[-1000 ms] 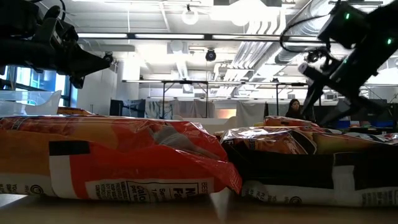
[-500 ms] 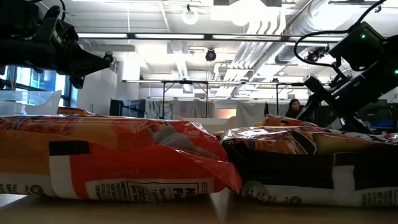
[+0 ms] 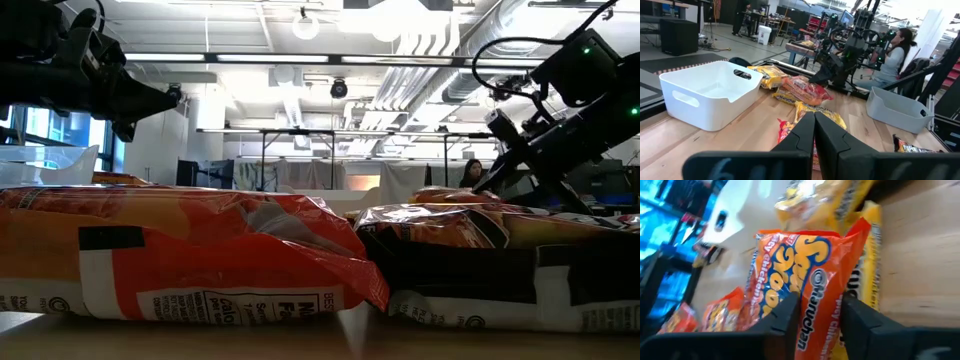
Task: Sort Maruchan noodles
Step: Put the orange noodle pack into the white bin
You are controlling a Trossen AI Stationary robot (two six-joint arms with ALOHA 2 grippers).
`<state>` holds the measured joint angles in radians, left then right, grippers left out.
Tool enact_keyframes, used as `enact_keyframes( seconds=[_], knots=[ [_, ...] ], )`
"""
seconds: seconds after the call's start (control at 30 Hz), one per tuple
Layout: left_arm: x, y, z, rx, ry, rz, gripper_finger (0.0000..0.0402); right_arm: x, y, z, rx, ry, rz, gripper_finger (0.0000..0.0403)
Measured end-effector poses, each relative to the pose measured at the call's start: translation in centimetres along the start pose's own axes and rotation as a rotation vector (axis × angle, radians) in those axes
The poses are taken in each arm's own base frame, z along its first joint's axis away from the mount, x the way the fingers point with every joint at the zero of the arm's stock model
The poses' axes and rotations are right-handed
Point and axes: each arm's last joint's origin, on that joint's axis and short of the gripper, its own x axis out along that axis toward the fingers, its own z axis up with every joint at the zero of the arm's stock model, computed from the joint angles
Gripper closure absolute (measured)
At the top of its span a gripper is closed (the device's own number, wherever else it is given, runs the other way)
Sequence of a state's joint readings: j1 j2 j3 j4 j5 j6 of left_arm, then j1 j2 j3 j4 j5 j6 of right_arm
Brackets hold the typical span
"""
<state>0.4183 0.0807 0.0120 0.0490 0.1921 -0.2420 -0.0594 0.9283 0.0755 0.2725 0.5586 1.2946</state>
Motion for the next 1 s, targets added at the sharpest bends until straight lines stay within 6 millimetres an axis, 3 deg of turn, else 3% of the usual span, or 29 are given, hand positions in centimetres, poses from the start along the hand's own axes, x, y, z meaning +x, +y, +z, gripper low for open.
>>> enact_keyframes(
  seconds=[0.2,0.37,0.53,0.67,0.8,1.0],
  knots=[
    [0.0,0.0,0.0,0.000,0.000,0.000,0.0398,-0.1,2.8,0.6,-0.112,0.008,0.095,0.0357],
    [0.0,0.0,0.0,0.000,0.000,0.000,0.0398,-0.6,7.0,2.1,-0.228,-0.031,0.180,0.0390],
    [0.0,0.0,0.0,0.000,0.000,0.000,0.0399,-1.5,11.7,4.7,-0.340,-0.082,0.165,0.0400],
    [0.0,0.0,0.0,-0.001,0.002,-0.005,0.0399,-1.6,13.7,5.7,-0.391,-0.013,0.041,0.0395],
    [0.0,0.0,0.0,-0.001,0.005,-0.006,0.0399,-0.7,13.7,5.7,-0.381,0.155,-0.121,0.0355],
    [0.0,0.0,0.0,-0.001,0.005,-0.007,0.0399,2.3,11.7,4.8,-0.318,0.341,-0.238,0.0231]
  ],
)
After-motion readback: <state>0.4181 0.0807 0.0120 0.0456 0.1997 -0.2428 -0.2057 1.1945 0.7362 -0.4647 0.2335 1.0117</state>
